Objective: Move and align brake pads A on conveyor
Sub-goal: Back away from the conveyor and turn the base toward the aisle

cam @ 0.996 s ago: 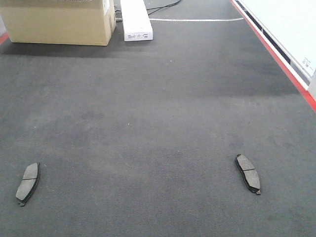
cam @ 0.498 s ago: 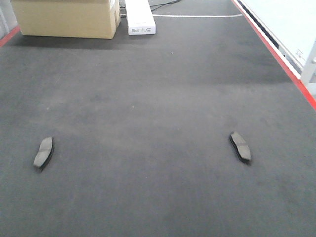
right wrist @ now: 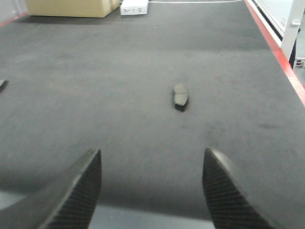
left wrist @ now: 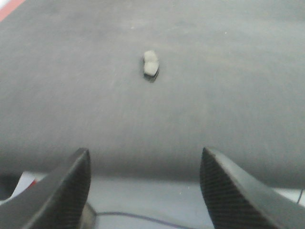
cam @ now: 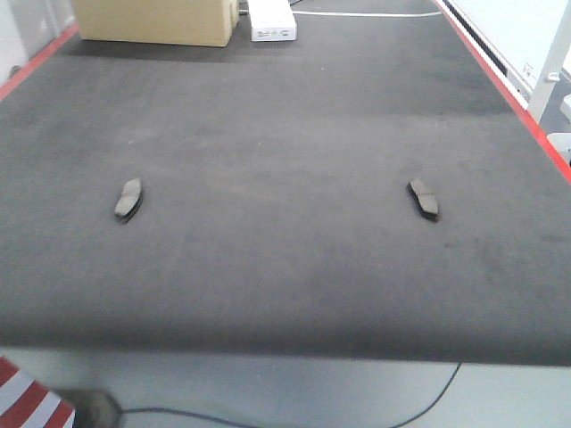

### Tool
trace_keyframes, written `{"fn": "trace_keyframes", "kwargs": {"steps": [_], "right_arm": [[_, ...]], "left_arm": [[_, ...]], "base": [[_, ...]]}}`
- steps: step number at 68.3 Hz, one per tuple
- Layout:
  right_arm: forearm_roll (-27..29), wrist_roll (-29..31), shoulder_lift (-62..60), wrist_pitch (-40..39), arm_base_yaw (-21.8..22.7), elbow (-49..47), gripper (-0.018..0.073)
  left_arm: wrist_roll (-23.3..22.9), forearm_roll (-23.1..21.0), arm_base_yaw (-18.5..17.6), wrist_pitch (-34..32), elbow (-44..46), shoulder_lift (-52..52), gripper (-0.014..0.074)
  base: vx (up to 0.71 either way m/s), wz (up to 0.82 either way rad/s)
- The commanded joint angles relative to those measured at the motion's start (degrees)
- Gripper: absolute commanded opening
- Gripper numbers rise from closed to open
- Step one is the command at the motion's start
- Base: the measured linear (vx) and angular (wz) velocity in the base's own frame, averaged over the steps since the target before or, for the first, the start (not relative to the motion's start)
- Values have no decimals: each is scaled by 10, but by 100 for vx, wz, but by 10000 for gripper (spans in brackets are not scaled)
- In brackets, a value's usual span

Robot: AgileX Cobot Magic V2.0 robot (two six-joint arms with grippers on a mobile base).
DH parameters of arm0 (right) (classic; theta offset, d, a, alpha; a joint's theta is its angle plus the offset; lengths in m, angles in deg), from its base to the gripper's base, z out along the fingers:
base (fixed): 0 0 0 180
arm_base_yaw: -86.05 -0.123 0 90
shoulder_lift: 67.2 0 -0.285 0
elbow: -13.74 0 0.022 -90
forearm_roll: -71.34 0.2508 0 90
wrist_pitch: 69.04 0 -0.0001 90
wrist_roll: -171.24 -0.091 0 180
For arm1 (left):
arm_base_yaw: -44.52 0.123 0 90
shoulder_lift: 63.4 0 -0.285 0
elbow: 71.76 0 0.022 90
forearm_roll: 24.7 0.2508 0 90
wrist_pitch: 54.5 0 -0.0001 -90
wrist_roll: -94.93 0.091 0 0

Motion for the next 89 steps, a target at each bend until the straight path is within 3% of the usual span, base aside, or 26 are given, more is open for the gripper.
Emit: {"fn": "trace_keyframes", "kwargs": {"steps": [1, 46, 89], "right_arm": [[-4, 4, 7, -40, 3, -15, 454], [-4, 4, 7, -40, 3, -15, 454], [-5, 4, 7, -40, 3, -15, 454]], "left_arm": [[-3, -4, -3, -43, 16, -5, 461], [-3, -4, -3, -43, 16, -5, 461], [-3, -4, -3, -43, 16, -5, 461]], "base": [[-33, 12], [-29, 6], [-18, -15]]}}
